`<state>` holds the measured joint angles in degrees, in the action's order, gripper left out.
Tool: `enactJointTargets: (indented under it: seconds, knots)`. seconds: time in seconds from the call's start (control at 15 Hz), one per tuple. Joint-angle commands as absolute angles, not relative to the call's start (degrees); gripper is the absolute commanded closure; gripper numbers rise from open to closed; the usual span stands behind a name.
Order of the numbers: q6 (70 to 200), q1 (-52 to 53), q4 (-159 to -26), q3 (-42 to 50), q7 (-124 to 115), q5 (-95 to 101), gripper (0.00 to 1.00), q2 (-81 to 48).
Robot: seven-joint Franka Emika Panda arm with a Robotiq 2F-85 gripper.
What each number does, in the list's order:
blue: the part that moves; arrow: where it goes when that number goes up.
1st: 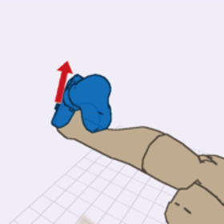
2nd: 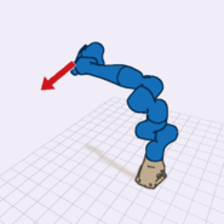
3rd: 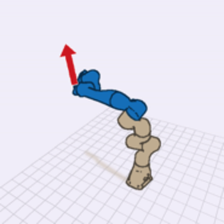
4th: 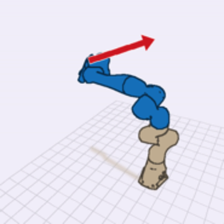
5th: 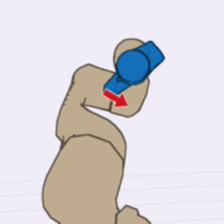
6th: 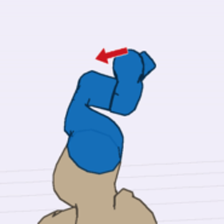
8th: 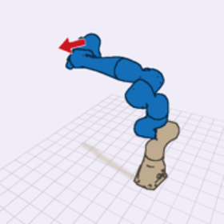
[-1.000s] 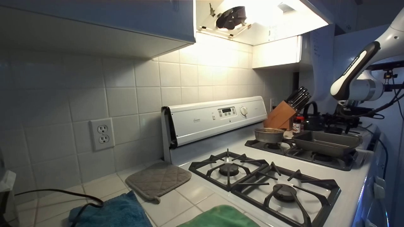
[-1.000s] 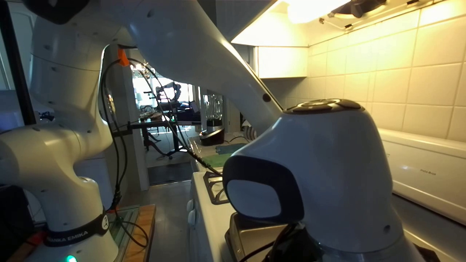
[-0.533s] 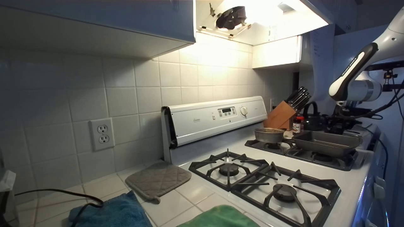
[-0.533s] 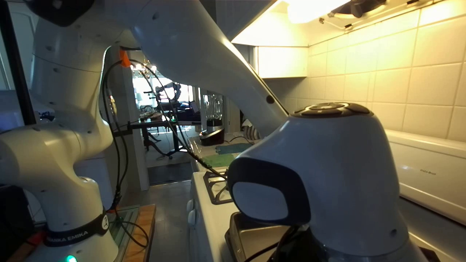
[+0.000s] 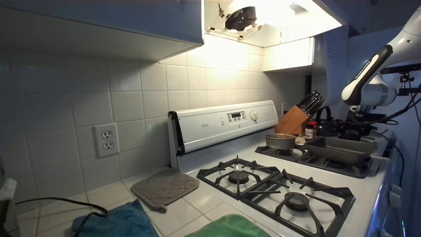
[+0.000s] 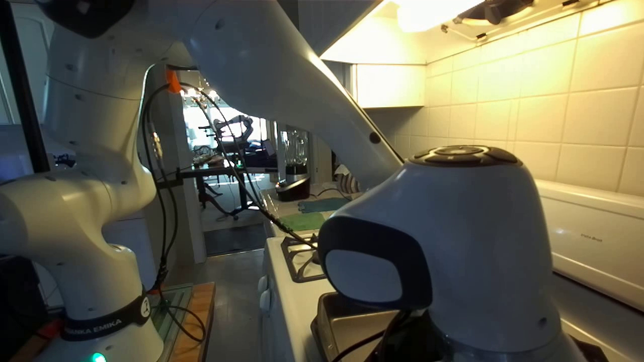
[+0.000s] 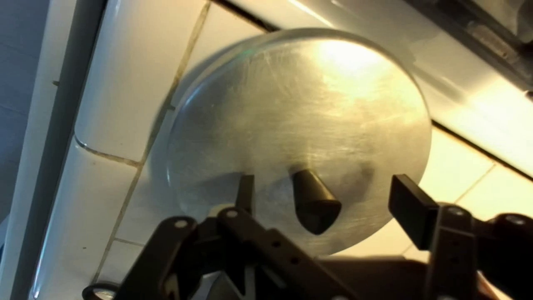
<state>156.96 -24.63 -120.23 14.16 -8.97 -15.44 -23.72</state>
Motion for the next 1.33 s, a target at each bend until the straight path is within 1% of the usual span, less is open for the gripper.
enactJointTargets:
  seconds: [0.0, 0.13, 0.27, 0.4, 0.47, 0.6, 1.27]
  knots:
    - [155.19, -24.21, -118.70, 14.35, -8.50, -15.98, 0.47, -24.48]
    - [155.19, -24.04, -118.59, 14.41, -8.64, -15.92, 0.61, -24.57]
    - [155.22, -23.90, -118.53, 14.47, -8.75, -15.84, 0.77, -24.60]
    - [155.21, -23.76, -118.39, 14.54, -8.87, -15.73, 0.89, -24.69]
    - [155.21, -23.70, -118.33, 14.58, -8.91, -15.66, 0.97, -24.71]
    - [155.19, -23.59, -118.16, 14.62, -8.94, -15.59, 0.94, -24.76]
    - [155.08, -22.76, -119.43, 15.69, -9.18, -14.24, 0.94, -22.70]
